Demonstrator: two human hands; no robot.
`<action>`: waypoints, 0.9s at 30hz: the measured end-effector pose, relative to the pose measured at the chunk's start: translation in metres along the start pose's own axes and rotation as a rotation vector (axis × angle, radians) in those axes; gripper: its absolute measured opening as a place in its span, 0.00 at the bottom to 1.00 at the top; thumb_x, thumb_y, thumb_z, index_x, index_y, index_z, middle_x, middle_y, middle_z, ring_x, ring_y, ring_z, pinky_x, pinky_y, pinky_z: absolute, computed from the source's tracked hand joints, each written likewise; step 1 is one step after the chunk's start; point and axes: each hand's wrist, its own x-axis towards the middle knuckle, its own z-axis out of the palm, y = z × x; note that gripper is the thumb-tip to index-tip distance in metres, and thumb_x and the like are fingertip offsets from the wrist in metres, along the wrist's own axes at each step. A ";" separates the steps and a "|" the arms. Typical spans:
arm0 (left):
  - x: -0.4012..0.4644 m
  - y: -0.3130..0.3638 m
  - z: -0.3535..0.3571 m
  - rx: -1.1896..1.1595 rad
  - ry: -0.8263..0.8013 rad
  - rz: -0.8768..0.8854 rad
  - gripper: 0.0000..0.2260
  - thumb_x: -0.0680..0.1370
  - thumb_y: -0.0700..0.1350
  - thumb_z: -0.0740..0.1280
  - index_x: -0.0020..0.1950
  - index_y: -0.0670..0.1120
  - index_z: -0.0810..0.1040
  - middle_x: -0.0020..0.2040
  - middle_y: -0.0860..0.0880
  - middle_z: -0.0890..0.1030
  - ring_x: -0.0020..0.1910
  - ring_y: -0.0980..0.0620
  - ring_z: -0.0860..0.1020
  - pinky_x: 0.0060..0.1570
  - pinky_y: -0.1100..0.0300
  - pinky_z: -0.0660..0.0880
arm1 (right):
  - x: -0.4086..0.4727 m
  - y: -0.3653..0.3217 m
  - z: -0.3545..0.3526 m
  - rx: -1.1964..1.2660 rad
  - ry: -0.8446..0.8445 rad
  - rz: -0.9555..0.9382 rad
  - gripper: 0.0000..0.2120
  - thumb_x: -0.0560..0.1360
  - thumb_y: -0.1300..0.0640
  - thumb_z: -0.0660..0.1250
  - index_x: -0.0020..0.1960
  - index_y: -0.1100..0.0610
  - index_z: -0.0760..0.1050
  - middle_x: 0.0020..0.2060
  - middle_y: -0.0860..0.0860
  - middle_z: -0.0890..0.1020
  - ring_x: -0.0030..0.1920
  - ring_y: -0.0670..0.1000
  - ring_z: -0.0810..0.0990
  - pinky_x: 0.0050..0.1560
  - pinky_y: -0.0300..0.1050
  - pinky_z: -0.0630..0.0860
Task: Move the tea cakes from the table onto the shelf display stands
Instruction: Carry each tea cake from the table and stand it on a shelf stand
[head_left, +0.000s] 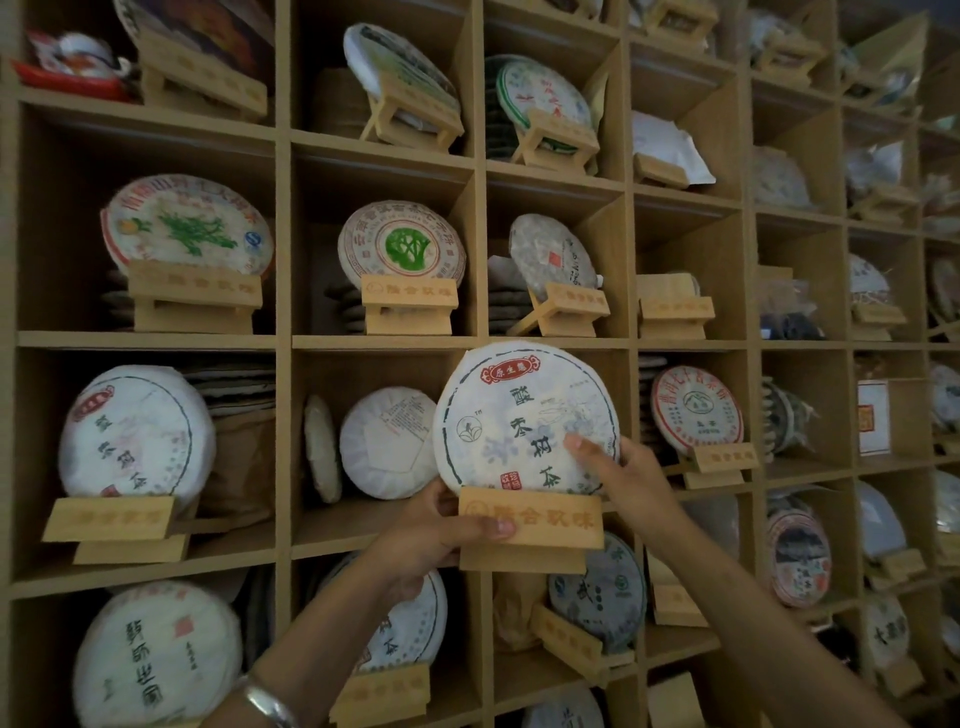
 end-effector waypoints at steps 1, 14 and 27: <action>-0.001 0.000 0.000 -0.001 -0.001 -0.005 0.37 0.52 0.51 0.83 0.60 0.54 0.77 0.50 0.55 0.86 0.51 0.56 0.83 0.41 0.61 0.80 | 0.000 -0.003 0.001 0.002 -0.006 0.010 0.23 0.66 0.33 0.69 0.50 0.49 0.83 0.45 0.48 0.88 0.44 0.47 0.87 0.39 0.41 0.82; -0.011 -0.009 0.001 -0.185 0.036 -0.050 0.33 0.59 0.45 0.81 0.62 0.50 0.75 0.53 0.50 0.85 0.52 0.49 0.84 0.41 0.58 0.81 | -0.060 0.006 0.012 -0.089 -0.108 0.159 0.21 0.67 0.29 0.63 0.57 0.33 0.69 0.56 0.41 0.79 0.45 0.50 0.85 0.38 0.44 0.81; -0.008 0.044 -0.034 0.127 0.333 0.128 0.46 0.63 0.69 0.69 0.76 0.58 0.57 0.73 0.48 0.67 0.68 0.45 0.71 0.60 0.48 0.72 | -0.074 0.006 0.033 0.208 -0.054 0.198 0.31 0.59 0.38 0.73 0.59 0.46 0.74 0.52 0.48 0.82 0.51 0.49 0.82 0.35 0.46 0.83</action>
